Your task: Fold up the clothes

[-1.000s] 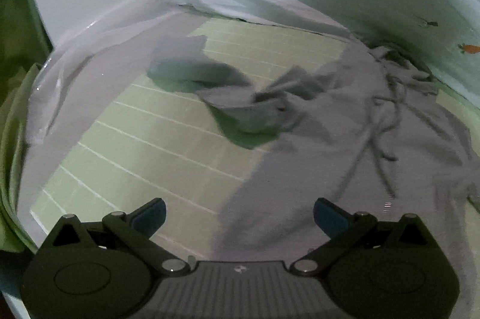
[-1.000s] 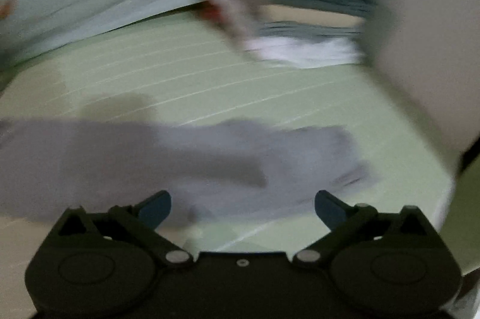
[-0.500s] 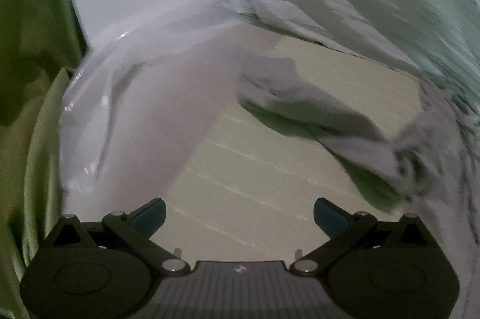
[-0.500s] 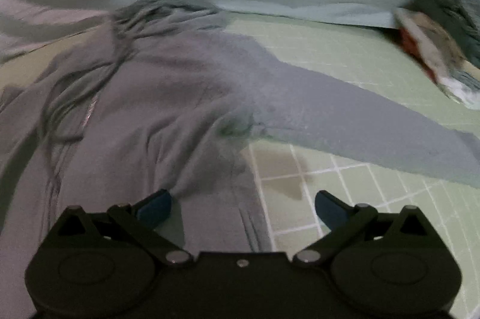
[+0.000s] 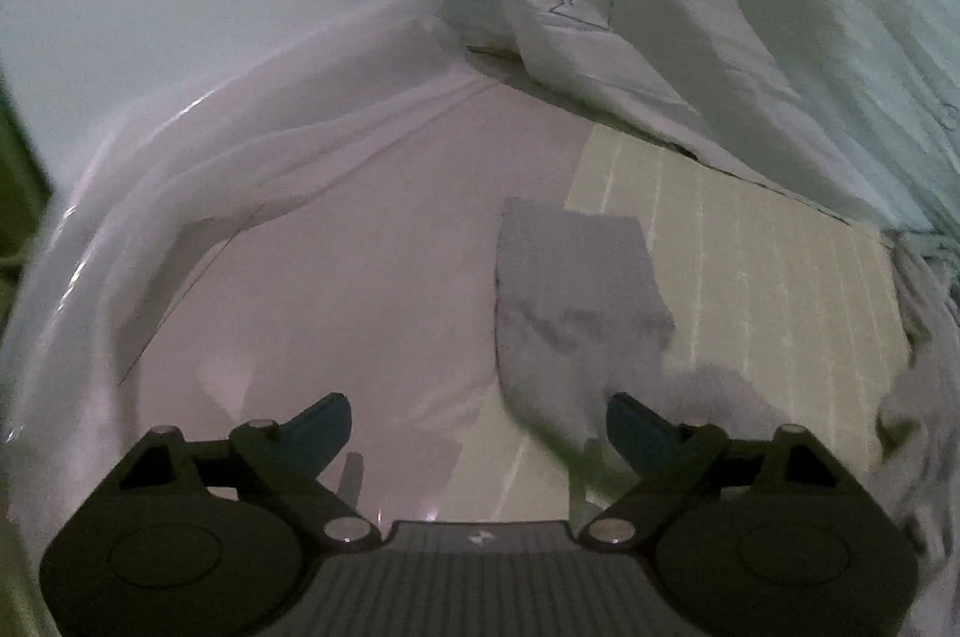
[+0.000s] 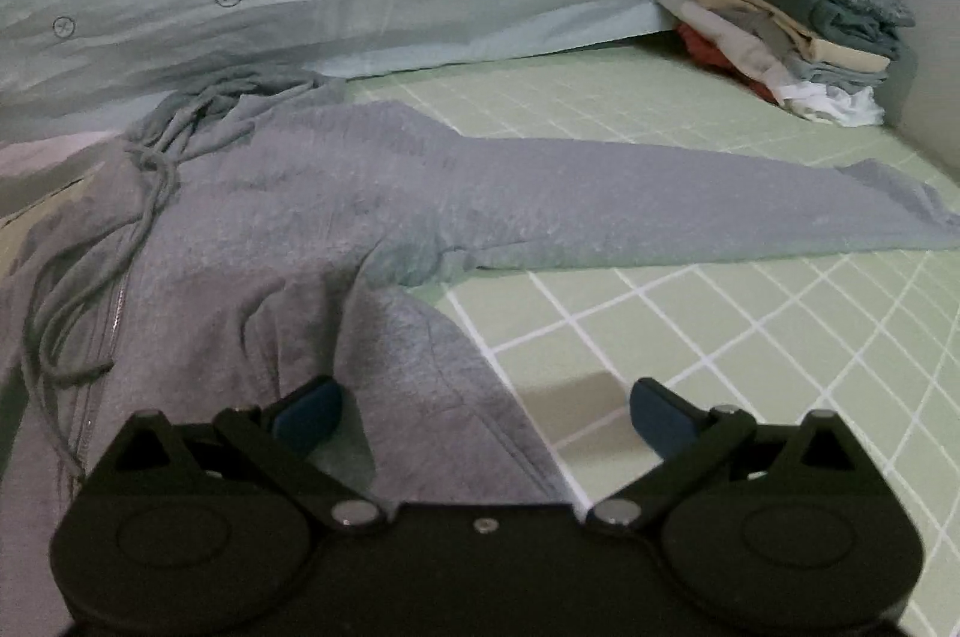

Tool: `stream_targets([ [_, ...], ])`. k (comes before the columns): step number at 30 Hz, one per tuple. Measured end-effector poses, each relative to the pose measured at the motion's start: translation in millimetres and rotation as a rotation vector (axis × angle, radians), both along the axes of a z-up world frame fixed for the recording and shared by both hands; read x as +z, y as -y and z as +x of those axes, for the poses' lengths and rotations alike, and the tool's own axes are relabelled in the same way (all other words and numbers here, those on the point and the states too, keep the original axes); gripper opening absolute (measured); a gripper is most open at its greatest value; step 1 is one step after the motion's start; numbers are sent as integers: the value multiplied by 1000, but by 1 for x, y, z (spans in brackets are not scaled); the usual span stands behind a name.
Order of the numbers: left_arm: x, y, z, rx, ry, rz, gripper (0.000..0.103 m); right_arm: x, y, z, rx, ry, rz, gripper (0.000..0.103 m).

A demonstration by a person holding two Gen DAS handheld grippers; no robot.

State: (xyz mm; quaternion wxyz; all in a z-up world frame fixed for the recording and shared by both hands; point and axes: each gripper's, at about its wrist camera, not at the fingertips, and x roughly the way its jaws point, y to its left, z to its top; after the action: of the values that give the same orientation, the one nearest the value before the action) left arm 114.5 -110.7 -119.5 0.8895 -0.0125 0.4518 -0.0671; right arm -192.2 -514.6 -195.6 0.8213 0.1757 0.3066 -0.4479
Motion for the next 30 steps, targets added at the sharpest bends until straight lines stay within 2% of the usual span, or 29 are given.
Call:
stream_targets([
  [4,-11,6,29,34,-44,-28,90,2,5,3,-4,-2,5,103],
  [7,-19,12,43,36,-77,-34,80,1,4,5,-11,-2,4,103],
  [9,-22,16,47,32,-92,-18,66,1,4,5,-15,-1,4,103],
  [10,-24,18,48,29,-99,-9,66,1,4,5,-15,-1,3,103],
  [13,-24,23,51,-1,-86,20,40,0,5,4,-14,0,1,103],
  [14,-23,23,53,-9,-83,26,17,0,5,4,-15,1,1,103],
  [15,-22,23,53,-8,-81,22,6,0,5,4,-14,1,0,103],
  [20,-6,10,47,22,-30,12,4,0,4,3,-17,2,-2,103],
  [24,29,-17,32,47,81,98,4,1,3,4,-19,3,-3,103],
  [27,53,-50,13,130,131,135,4,1,3,4,-21,4,-4,103],
  [30,54,-78,-16,209,121,159,4,0,3,3,-21,6,-6,103],
])
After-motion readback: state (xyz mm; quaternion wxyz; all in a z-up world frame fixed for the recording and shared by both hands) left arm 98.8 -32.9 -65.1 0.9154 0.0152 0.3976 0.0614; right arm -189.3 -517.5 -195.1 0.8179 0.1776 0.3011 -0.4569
